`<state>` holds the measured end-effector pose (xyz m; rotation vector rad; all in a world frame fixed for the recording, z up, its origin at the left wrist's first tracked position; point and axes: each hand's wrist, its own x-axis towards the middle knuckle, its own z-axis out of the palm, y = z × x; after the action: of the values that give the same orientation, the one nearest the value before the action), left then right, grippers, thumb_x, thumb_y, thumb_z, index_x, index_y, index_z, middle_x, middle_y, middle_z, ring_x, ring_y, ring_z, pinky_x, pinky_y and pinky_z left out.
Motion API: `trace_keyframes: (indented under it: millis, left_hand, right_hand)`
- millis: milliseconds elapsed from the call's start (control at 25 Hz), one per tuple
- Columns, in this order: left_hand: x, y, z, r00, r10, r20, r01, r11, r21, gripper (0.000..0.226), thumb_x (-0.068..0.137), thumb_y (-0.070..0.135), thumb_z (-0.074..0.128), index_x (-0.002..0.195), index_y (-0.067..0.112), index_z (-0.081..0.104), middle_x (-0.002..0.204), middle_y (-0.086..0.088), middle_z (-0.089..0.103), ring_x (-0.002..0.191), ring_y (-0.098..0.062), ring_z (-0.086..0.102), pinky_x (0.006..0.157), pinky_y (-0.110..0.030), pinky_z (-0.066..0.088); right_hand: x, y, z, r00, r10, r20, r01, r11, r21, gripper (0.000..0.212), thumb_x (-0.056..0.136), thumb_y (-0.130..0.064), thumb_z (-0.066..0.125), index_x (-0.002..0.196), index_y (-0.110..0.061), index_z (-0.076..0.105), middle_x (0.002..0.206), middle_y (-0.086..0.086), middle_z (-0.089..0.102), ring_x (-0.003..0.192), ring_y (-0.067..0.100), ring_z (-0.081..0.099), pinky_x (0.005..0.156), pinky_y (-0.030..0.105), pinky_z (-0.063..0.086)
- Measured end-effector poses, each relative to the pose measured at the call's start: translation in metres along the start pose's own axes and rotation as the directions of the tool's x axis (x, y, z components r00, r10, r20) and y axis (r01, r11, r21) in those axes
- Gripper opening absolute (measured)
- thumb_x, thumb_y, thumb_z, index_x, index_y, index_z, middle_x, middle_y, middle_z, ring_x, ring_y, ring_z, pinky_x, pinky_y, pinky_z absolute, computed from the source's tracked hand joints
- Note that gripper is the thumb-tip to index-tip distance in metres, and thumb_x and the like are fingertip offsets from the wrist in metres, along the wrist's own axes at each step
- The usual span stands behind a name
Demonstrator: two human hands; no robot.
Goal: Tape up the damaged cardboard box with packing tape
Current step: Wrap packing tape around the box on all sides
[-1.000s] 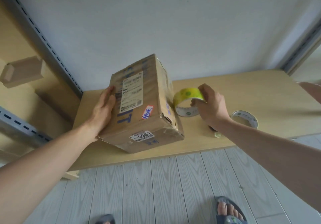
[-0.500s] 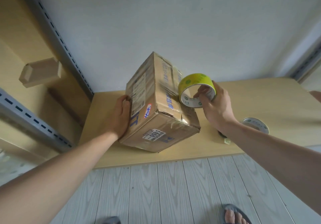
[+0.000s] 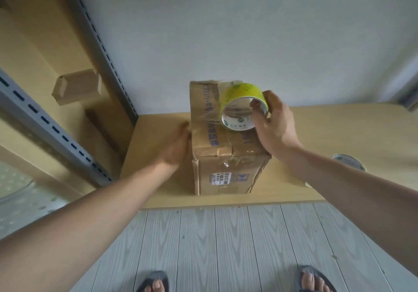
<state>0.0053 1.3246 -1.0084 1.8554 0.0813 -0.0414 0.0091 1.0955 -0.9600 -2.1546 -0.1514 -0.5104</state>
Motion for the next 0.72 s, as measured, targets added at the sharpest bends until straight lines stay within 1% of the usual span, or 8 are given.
trace_keyframes:
  millis: [80, 160, 240, 320, 360, 440, 600, 720]
  left_hand:
    - [0.001, 0.029, -0.012, 0.978, 0.208, 0.026, -0.205, 0.975, -0.09, 0.06, 0.098, 0.049, 0.037, 0.153, 0.025, 0.035, 0.162, 0.009, 0.032, 0.151, -0.006, 0.024, 0.121, -0.021, 0.019]
    - [0.002, 0.049, -0.01, 0.902, 0.319, 0.289, -0.383, 0.902, 0.198, 0.085, 0.09, 0.065, 0.041, 0.161, 0.029, 0.014, 0.166, 0.022, 0.006, 0.154, 0.002, -0.002, 0.125, -0.034, -0.001]
    - [0.004, 0.055, 0.0, 0.87, 0.318, 0.378, -0.476, 0.741, 0.474, 0.106, 0.078, 0.082, 0.048, 0.161, 0.024, 0.015, 0.168, 0.009, 0.013, 0.156, -0.012, 0.007, 0.127, -0.047, 0.001]
    - [0.008, 0.052, 0.008, 0.84, 0.395, 0.371, -0.537, 0.699, 0.472, 0.102, 0.075, 0.082, 0.058, 0.153, 0.021, 0.033, 0.154, -0.003, 0.041, 0.145, -0.022, 0.034, 0.121, -0.049, 0.029]
    - [0.01, 0.049, 0.008, 0.826, 0.418, 0.378, -0.559, 0.697, 0.449, 0.097, 0.076, 0.078, 0.061, 0.15, 0.021, 0.036, 0.149, -0.001, 0.046, 0.14, -0.02, 0.039, 0.117, -0.047, 0.034]
    - [0.012, 0.044, 0.0, 0.835, 0.381, 0.397, -0.545, 0.667, 0.508, 0.102, 0.076, 0.081, 0.057, 0.153, 0.02, 0.033, 0.156, 0.0, 0.039, 0.147, -0.019, 0.03, 0.121, -0.046, 0.029]
    - [0.011, 0.04, -0.007, 0.882, 0.215, 0.419, -0.456, 0.611, 0.647, 0.13, 0.067, 0.1, 0.031, 0.163, 0.016, 0.01, 0.17, 0.004, 0.004, 0.156, -0.011, -0.003, 0.128, -0.038, 0.006]
    - [0.01, 0.04, -0.003, 0.874, 0.225, 0.431, -0.475, 0.585, 0.657, 0.128, 0.069, 0.101, 0.023, 0.163, 0.016, 0.008, 0.17, 0.006, -0.003, 0.155, -0.007, -0.008, 0.128, -0.037, 0.003]
  right_hand:
    - [0.0, -0.005, 0.005, 0.999, -0.01, 0.049, 0.011, 1.0, -0.019, 0.014, 0.093, -0.021, 0.049, 0.096, -0.011, 0.057, 0.088, 0.006, 0.063, 0.079, 0.024, 0.052, 0.066, 0.033, 0.04]
    - [0.002, -0.005, 0.004, 0.996, 0.012, 0.087, -0.01, 1.0, -0.024, 0.011, 0.093, -0.017, 0.053, 0.101, -0.01, 0.057, 0.093, 0.005, 0.065, 0.083, 0.024, 0.056, 0.068, 0.032, 0.043]
    - [0.003, -0.008, -0.001, 0.992, 0.024, 0.125, -0.023, 1.0, -0.011, 0.01, 0.094, -0.014, 0.054, 0.104, -0.011, 0.055, 0.096, 0.004, 0.066, 0.085, 0.024, 0.057, 0.066, 0.028, 0.039]
    - [0.007, -0.012, -0.007, 0.982, -0.018, 0.187, 0.025, 0.999, -0.033, 0.008, 0.095, -0.013, 0.05, 0.103, -0.013, 0.052, 0.092, 0.002, 0.064, 0.081, 0.023, 0.057, 0.061, 0.025, 0.036]
    - [0.009, -0.015, -0.01, 0.971, -0.056, 0.234, 0.074, 0.995, -0.069, 0.008, 0.095, -0.011, 0.049, 0.101, -0.016, 0.049, 0.086, 0.0, 0.061, 0.075, 0.021, 0.055, 0.056, 0.023, 0.035]
    - [0.016, -0.023, -0.023, 0.945, -0.105, 0.31, 0.155, 0.978, -0.141, 0.013, 0.093, -0.008, 0.049, 0.099, -0.019, 0.047, 0.08, 0.0, 0.057, 0.067, 0.018, 0.052, 0.05, 0.02, 0.036]
    - [0.03, -0.012, -0.078, 0.913, -0.142, 0.383, 0.284, 0.894, -0.346, 0.025, 0.085, -0.001, 0.057, 0.105, -0.015, 0.062, 0.084, 0.004, 0.067, 0.072, 0.027, 0.06, 0.058, 0.031, 0.044]
    - [0.019, 0.016, -0.101, 0.873, -0.004, 0.488, 0.327, 0.746, -0.58, 0.028, 0.084, -0.012, 0.064, 0.111, -0.02, 0.063, 0.088, 0.002, 0.064, 0.072, 0.028, 0.056, 0.054, 0.027, 0.035]
